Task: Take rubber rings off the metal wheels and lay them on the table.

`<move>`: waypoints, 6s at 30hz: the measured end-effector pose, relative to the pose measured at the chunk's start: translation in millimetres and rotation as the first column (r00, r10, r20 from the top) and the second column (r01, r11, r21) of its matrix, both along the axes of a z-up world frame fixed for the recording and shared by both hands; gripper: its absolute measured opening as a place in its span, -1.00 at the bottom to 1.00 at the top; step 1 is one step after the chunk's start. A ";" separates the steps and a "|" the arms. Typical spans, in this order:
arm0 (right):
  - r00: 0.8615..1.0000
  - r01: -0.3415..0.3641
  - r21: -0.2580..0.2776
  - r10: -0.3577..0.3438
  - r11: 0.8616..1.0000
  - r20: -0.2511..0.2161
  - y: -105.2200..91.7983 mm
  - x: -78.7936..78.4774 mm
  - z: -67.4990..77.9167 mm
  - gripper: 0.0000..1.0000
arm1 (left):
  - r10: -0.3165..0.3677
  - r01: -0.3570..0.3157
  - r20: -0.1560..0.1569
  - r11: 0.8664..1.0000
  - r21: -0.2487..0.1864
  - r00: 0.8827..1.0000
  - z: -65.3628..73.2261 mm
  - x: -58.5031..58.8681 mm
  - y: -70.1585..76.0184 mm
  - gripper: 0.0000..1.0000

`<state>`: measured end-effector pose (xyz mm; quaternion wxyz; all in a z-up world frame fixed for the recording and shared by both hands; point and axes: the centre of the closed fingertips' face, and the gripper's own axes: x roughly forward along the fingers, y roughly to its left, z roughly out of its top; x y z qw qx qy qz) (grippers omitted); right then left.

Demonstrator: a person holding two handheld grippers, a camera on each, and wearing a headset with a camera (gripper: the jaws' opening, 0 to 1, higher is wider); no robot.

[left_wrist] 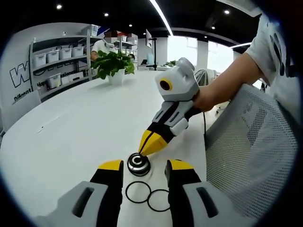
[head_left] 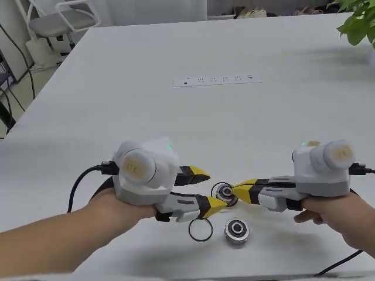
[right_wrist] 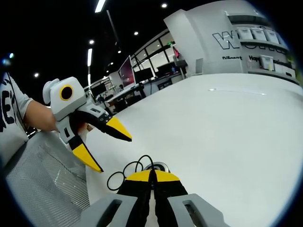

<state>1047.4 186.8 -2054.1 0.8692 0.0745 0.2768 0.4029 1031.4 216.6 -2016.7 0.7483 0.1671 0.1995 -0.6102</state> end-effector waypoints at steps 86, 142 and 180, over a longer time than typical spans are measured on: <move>0.988 -0.152 -0.052 0.152 0.987 -0.016 48.0 -0.8 -2.3 -1.00 | 0.092 -0.093 -0.029 0.995 -0.026 0.995 12.0 2.1 53.9 0.02; 0.995 -0.072 -0.085 0.078 0.994 0.065 13.2 6.8 8.0 -0.78 | 0.069 -0.068 -0.026 0.998 0.009 0.997 8.3 8.4 48.5 -0.04; 0.998 -0.020 -0.103 0.026 0.995 0.061 -17.8 -2.1 -8.1 -0.74 | 0.058 -0.057 -0.062 0.998 0.025 0.996 -9.3 23.4 16.2 -0.14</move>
